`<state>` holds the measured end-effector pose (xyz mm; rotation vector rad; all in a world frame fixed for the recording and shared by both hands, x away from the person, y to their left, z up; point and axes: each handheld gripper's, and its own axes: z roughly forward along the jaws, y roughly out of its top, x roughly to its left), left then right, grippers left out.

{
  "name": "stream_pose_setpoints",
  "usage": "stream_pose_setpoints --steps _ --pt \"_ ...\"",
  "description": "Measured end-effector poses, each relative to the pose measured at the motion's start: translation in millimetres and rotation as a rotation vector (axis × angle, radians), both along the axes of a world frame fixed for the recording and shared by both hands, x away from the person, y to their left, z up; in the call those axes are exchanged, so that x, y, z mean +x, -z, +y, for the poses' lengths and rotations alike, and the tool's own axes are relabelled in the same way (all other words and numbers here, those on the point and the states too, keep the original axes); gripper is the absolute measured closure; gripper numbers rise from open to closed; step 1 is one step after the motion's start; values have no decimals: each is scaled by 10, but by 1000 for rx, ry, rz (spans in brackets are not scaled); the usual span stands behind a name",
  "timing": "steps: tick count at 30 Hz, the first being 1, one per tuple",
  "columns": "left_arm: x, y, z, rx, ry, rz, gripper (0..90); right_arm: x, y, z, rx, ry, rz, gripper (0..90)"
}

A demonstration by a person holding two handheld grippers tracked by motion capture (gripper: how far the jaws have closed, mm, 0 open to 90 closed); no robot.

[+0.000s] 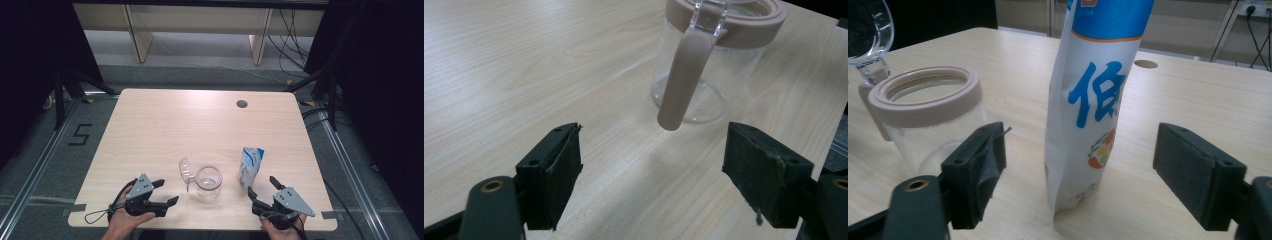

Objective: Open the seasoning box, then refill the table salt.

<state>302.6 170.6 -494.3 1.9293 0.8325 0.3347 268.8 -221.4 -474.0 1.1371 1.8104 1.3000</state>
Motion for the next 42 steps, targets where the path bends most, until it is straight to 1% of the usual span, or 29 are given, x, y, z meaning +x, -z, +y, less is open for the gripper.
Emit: stream_pose_setpoints --steps 1,2,4,5,6,7,9,10,11,13,14,16,18,19,20,21,23,24,25,26,27,28,29,30,31,35,40,41,42 --pt "1 3 -3 -7 2 3 227 12 3 6 -3 0 5 191" --pt "0 -1 -4 -4 1 3 227 38 12 12 -14 3 -17 177" --pt "7 -2 -6 -14 9 5 227 62 30 32 -14 24 -3 158" --pt "8 -3 -7 -15 9 4 227 80 43 43 -5 13 1 157" --pt "1 -4 -13 -12 -3 8 227 99 59 55 -12 8 -13 156" --pt "8 6 -19 -19 1 11 226 105 64 61 -19 2 -4 157" --pt "18 9 -17 -16 6 12 227 132 89 91 -15 1 -15 158" --pt "22 15 -20 -26 7 11 227 135 89 98 -20 17 -14 157" --pt "18 11 -14 -19 4 16 227 148 90 99 -21 16 -11 157" --pt "18 11 -10 -20 3 16 227 188 106 125 1 9 -13 156" --pt "18 11 -10 -20 2 16 227 203 115 143 -4 33 -19 155" --pt "17 9 -10 -20 3 14 227 243 136 163 -10 24 -10 157" --pt "19 9 -12 -20 5 14 227 276 165 189 -5 34 -6 157" --pt "23 12 -14 -24 8 14 227 291 176 198 -2 33 8 157" --pt "27 11 -8 -14 12 15 227 314 191 208 3 28 7 157" --pt "27 14 -16 -20 9 14 227 333 199 224 -6 33 -2 158" --pt "19 16 -22 -22 -1 14 227 364 216 240 1 31 0 158" --pt "17 15 -23 -21 0 14 227 371 223 254 8 32 7 159" --pt "18 11 -19 -17 8 18 226 376 226 261 -10 43 4 160" --pt "17 11 -21 -17 9 13 227 389 232 264 -2 31 10 160" --pt "17 9 -21 -17 9 12 227 394 238 283 2 41 17 161" --pt "18 10 -20 -16 10 13 226 405 244 281 -11 48 10 162" --pt "18 10 -20 -17 9 13 227 415 252 280 -7 55 -2 162" --pt "18 10 -20 -17 8 13 227 426 259 277 10 45 12 163" --pt "19 9 -19 -18 8 13 226 431 258 267 -5 63 13 163" --pt "21 9 -17 -18 8 11 227 462 284 265 18 65 -4 168" --pt "24 10 -19 -24 6 13 227 479 311 294 6 79 -3 173" --pt "27 10 -14 -14 7 10 226 495 319 292 3 66 -10 174" --pt "28 10 -13 -10 6 12 226 498 326 304 9 73 -9 174"
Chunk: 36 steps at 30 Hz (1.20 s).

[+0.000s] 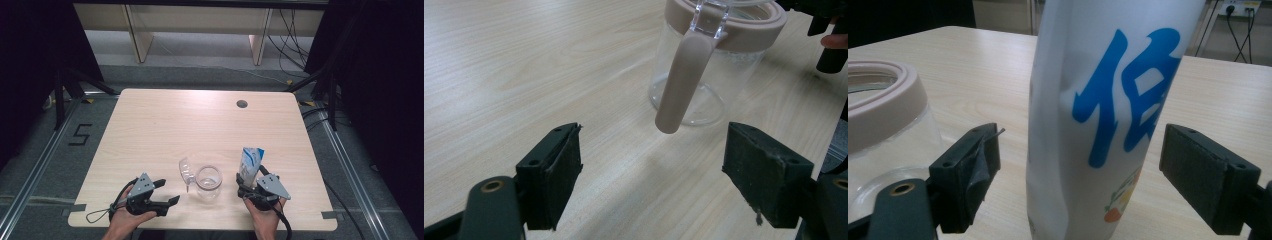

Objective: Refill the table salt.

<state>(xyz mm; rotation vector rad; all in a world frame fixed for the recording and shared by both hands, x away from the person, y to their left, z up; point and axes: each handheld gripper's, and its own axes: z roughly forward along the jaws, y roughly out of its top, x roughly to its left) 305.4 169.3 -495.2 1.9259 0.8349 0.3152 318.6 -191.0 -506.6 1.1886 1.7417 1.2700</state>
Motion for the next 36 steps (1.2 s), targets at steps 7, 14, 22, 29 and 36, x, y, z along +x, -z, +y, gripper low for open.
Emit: stream_pose_setpoints --steps 7,14,22,29,36 --pt "-5 -7 -6 -7 5 -1 226 62 43 29 -12 3 -20 188" --pt "-22 -13 -13 -2 4 -4 226 76 80 41 15 26 -2 201" --pt "-26 -12 -21 -5 15 -8 227 108 101 68 22 27 1 228" --pt "-37 -12 -20 -6 11 -8 227 159 106 70 -5 22 -4 259" --pt "-42 -5 -13 -12 12 -13 227 181 104 77 10 47 -2 277"
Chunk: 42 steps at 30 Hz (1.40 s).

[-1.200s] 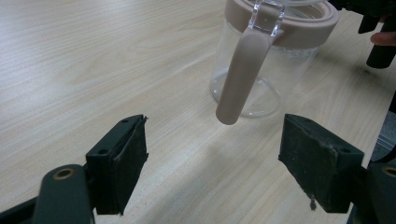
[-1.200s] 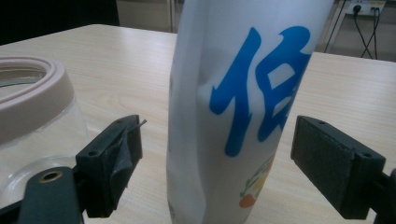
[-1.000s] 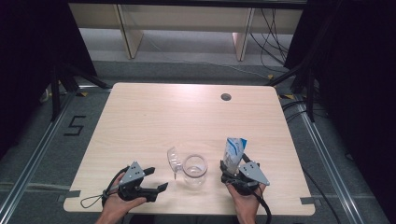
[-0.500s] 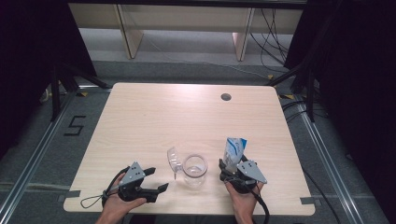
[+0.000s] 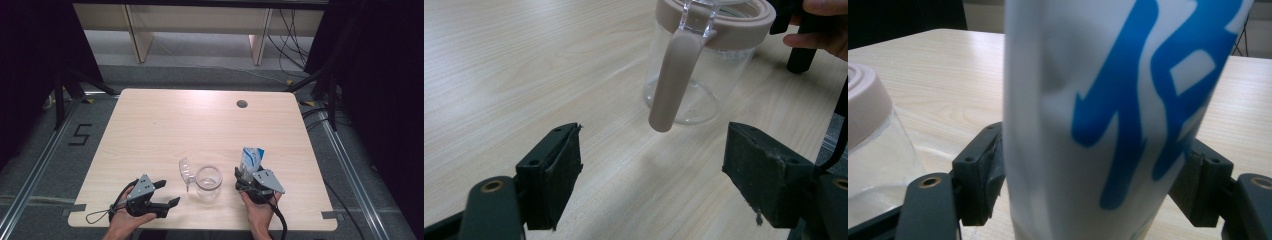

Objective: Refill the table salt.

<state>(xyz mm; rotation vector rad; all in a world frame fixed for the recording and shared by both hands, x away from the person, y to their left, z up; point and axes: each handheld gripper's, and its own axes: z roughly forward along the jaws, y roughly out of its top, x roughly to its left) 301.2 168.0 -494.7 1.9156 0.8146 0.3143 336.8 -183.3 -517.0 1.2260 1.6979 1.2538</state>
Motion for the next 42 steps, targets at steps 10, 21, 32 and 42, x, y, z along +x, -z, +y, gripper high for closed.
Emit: stream_pose_setpoints --steps 10,21,32,42 --pt "3 2 0 0 3 1 227 55 -6 -12 -29 11 -1 306" --pt "1 0 0 1 0 0 227 110 0 -21 -33 -34 -17 408" --pt "2 -11 1 3 -1 -5 231 172 -31 -95 -29 -89 -6 443" --pt "5 -11 9 -1 -10 2 231 247 -130 -200 -27 -187 -3 449"
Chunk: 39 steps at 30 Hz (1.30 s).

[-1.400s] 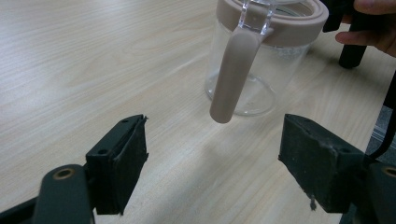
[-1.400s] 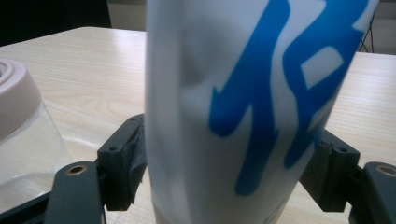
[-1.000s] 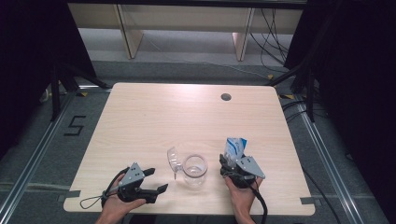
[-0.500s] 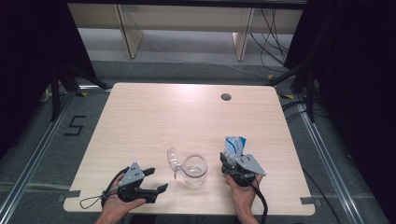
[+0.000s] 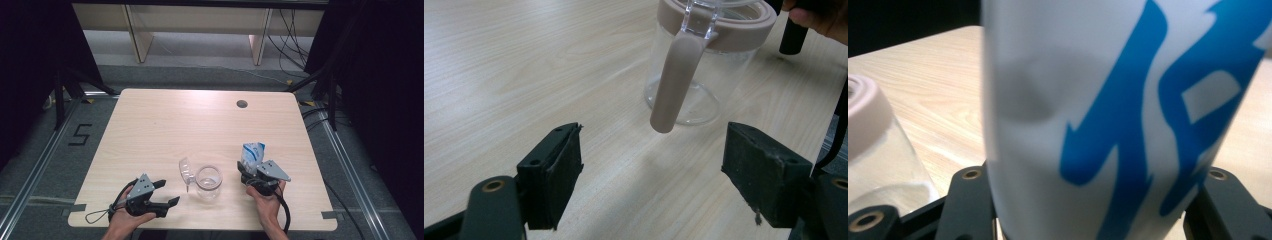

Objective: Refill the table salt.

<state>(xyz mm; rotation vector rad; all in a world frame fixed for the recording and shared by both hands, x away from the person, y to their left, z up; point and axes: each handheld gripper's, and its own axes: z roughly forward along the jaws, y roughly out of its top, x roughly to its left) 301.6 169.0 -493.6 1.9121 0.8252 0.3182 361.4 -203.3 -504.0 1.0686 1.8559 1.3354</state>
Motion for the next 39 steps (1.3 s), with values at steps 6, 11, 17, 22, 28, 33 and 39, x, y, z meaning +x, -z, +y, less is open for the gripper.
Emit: stream_pose_setpoints --steps 6,11,17,22,28,33,39 --pt "21 16 8 -6 1 2 230 -11 -181 -14 -92 -94 -116 449" --pt "24 25 5 -2 3 6 229 -38 -254 -52 -117 -146 -135 449" --pt "23 22 5 -2 5 5 227 -45 -329 -87 -167 -173 -190 449" --pt "23 25 -2 -1 10 6 218 -52 -335 -92 -204 -190 -207 450" --pt "21 27 -9 -13 -2 18 214 -76 -371 -79 -267 -220 -245 450" --pt "18 29 -17 -9 5 13 214 -113 -397 -54 -337 -240 -277 451" --pt "22 23 -11 -1 10 8 214 -164 -420 -15 -431 -258 -320 451"
